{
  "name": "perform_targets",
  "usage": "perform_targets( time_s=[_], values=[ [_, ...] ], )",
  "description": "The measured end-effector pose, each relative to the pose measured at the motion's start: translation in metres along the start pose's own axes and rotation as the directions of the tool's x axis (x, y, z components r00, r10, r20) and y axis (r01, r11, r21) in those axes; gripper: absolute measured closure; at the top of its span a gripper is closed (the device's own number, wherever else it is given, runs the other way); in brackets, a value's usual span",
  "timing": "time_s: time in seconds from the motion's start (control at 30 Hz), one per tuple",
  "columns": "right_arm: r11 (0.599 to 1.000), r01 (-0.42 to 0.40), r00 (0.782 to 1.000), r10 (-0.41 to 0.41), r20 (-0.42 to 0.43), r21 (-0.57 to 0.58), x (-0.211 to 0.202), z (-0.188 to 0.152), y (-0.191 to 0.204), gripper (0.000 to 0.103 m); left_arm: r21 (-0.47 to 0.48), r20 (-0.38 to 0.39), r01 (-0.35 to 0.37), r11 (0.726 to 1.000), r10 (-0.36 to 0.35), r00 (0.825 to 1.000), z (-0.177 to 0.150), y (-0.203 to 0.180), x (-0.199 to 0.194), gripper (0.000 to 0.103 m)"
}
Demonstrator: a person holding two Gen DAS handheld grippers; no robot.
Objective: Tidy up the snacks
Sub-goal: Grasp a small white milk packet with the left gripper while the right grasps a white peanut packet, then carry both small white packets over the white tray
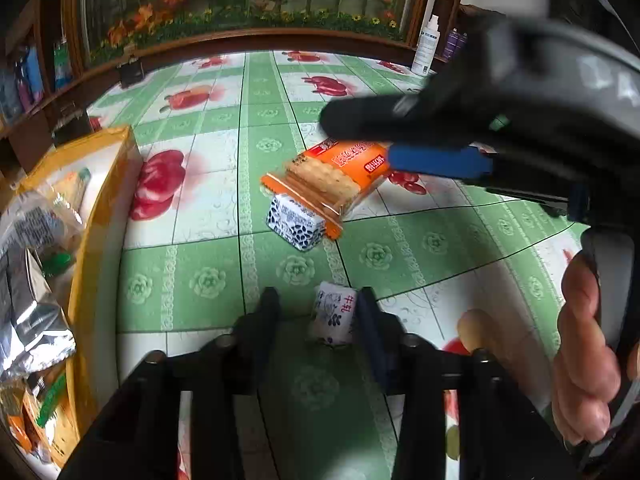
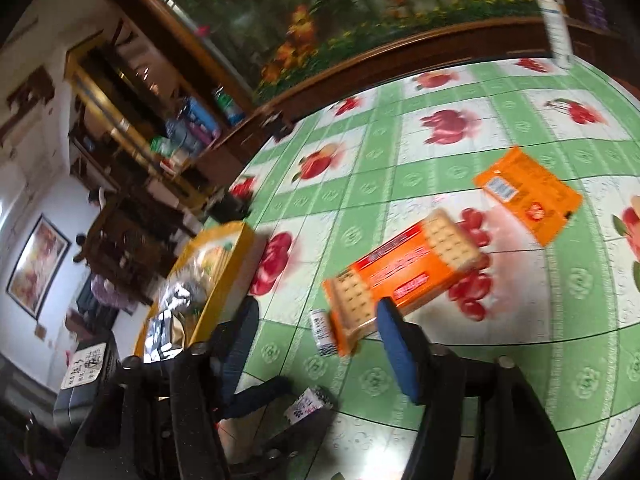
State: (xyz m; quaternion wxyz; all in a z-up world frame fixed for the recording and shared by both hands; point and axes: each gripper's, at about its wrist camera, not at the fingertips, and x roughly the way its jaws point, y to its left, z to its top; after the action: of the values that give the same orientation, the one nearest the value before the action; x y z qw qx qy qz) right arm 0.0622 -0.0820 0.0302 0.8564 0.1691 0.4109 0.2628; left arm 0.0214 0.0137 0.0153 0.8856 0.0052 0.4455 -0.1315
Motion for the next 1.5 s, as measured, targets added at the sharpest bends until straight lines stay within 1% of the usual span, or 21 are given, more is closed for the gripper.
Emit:
perform_targets(
  time_s=[0.03, 0.07, 0.13, 0.2, 0.23, 0.27, 0.3, 0.37, 0.43, 0.53, 0.63, 0.73, 0.83, 0.87, 0.97, 1.07, 1.17, 1.33, 1.5],
  values=[
    [1.0, 0.003, 1.0, -0.003, -0.019, -0.018, 0.005, -0.001, 0.001, 0.064, 0.002, 0.011, -0.018, 1.0, 0.018, 1.0, 0.0, 0.001, 0.002, 0.085],
    [1.0, 0.007, 1.0, -0.007, -0.029, -0.026, 0.008, -0.001, 0.002, 0.067, -0.008, 0.017, -0.022, 1.0, 0.022, 1.0, 0.001, 0.005, 0.002, 0.085],
    [0.999, 0.021, 0.999, -0.022, -0.046, -0.036, 0.014, -0.003, 0.002, 0.067, -0.048, 0.022, -0.013, 0.999, 0.014, 1.0, 0.001, 0.014, 0.0, 0.085],
    [0.997, 0.027, 0.999, -0.029, -0.039, -0.066, 0.015, -0.005, 0.006, 0.067, -0.072, 0.031, -0.016, 0.997, 0.018, 0.999, -0.001, 0.022, -0.002, 0.085],
    [0.995, 0.034, 0.999, -0.037, -0.031, -0.094, 0.015, -0.006, 0.011, 0.07, -0.083, 0.036, -0.018, 0.996, 0.021, 0.999, -0.001, 0.025, -0.002, 0.085],
    [0.992, 0.043, 0.998, -0.047, -0.03, -0.117, 0.016, -0.007, 0.016, 0.077, -0.091, 0.042, -0.015, 0.996, 0.019, 0.999, -0.001, 0.027, -0.004, 0.085],
    [0.99, 0.053, 0.998, -0.058, -0.035, -0.134, 0.019, -0.008, 0.019, 0.079, -0.099, 0.054, -0.021, 0.995, 0.027, 0.998, -0.001, 0.028, -0.008, 0.085],
    [0.986, 0.063, 0.996, -0.072, -0.052, -0.152, 0.026, -0.011, 0.022, 0.084, -0.095, 0.1, -0.071, 0.993, 0.08, 0.992, -0.001, 0.029, -0.019, 0.085],
    [0.986, 0.058, 0.996, -0.069, -0.063, -0.157, 0.031, -0.01, 0.021, 0.084, -0.114, 0.13, -0.086, 0.99, 0.101, 0.986, -0.001, 0.033, -0.026, 0.085],
    [0.987, 0.041, 0.997, -0.052, -0.062, -0.158, 0.034, -0.008, 0.021, 0.084, -0.151, 0.176, -0.073, 0.986, 0.1, 0.979, 0.0, 0.043, -0.037, 0.085],
    [0.985, 0.042, 0.994, -0.057, -0.089, -0.168, 0.043, -0.011, 0.022, 0.084, -0.17, 0.219, -0.094, 0.981, 0.131, 0.967, 0.002, 0.046, -0.047, 0.085],
    [0.972, 0.07, 0.989, -0.097, -0.112, -0.226, 0.055, -0.019, 0.031, 0.084, -0.183, 0.23, -0.082, 0.98, 0.124, 0.965, 0.002, 0.05, -0.05, 0.085],
    [0.962, 0.086, 0.983, -0.124, -0.132, -0.26, 0.064, -0.026, 0.036, 0.084, -0.19, 0.232, -0.079, 0.979, 0.123, 0.965, 0.002, 0.051, -0.05, 0.085],
    [0.957, 0.097, 0.983, -0.136, -0.127, -0.274, 0.066, -0.028, 0.037, 0.086, -0.194, 0.233, -0.076, 0.978, 0.121, 0.965, 0.002, 0.052, -0.05, 0.085],
    [0.942, 0.126, 0.979, -0.169, -0.114, -0.311, 0.066, -0.031, 0.042, 0.089, -0.199, 0.231, -0.073, 0.977, 0.119, 0.966, 0.002, 0.054, -0.05, 0.085],
    [0.934, 0.141, 0.979, -0.18, -0.092, -0.328, 0.061, -0.033, 0.045, 0.089, -0.199, 0.228, -0.067, 0.978, 0.113, 0.967, 0.003, 0.055, -0.05, 0.085],
    [0.946, 0.149, 0.984, -0.172, -0.053, -0.289, 0.047, -0.028, 0.044, 0.089, -0.195, 0.23, -0.064, 0.979, 0.109, 0.967, 0.002, 0.055, -0.05, 0.085],
    [0.969, 0.127, 0.992, -0.129, 0.005, -0.213, 0.025, -0.018, 0.036, 0.089, -0.197, 0.223, -0.062, 0.978, 0.107, 0.969, 0.002, 0.054, -0.048, 0.085],
    [0.972, 0.119, 0.993, -0.12, 0.007, -0.204, 0.023, -0.016, 0.036, 0.089, -0.182, 0.235, -0.091, 0.979, 0.133, 0.963, 0.003, 0.05, -0.049, 0.085]
  ],
)
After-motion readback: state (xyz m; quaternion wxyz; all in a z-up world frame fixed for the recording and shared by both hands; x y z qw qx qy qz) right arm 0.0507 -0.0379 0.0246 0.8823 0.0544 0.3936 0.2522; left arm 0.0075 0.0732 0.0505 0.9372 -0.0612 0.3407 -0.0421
